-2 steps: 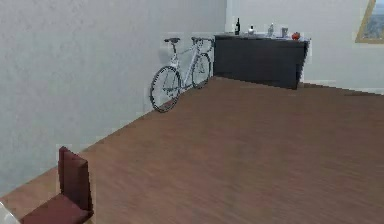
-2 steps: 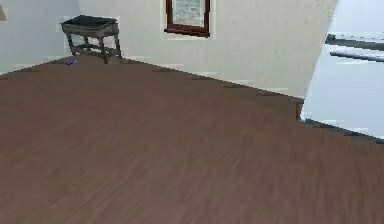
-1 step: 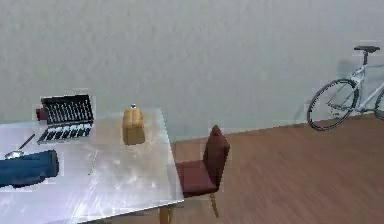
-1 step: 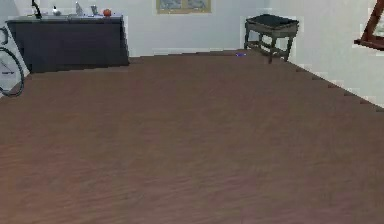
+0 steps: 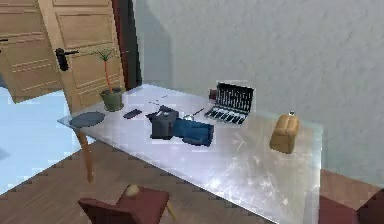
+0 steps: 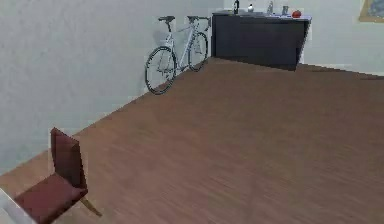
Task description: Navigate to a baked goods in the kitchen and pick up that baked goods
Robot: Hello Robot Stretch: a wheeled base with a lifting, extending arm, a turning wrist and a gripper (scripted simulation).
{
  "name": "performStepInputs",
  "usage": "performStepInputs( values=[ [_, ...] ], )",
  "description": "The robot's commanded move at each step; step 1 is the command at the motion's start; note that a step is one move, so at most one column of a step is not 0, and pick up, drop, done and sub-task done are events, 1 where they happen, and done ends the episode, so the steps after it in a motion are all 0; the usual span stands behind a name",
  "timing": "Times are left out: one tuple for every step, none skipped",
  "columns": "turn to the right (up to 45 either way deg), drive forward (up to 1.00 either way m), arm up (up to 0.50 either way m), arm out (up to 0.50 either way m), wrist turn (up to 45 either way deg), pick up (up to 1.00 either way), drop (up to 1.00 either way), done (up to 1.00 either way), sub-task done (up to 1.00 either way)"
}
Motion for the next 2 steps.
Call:
performStepInputs(
  values=[
    [-45.0, 0.0, 0.0, 0.0, 0.0, 0.0, 0.0, 0.0, 0.0],
    [-15.0, 0.0, 0.0, 0.0, 0.0, 0.0, 0.0, 0.0, 0.0]
  ],
)
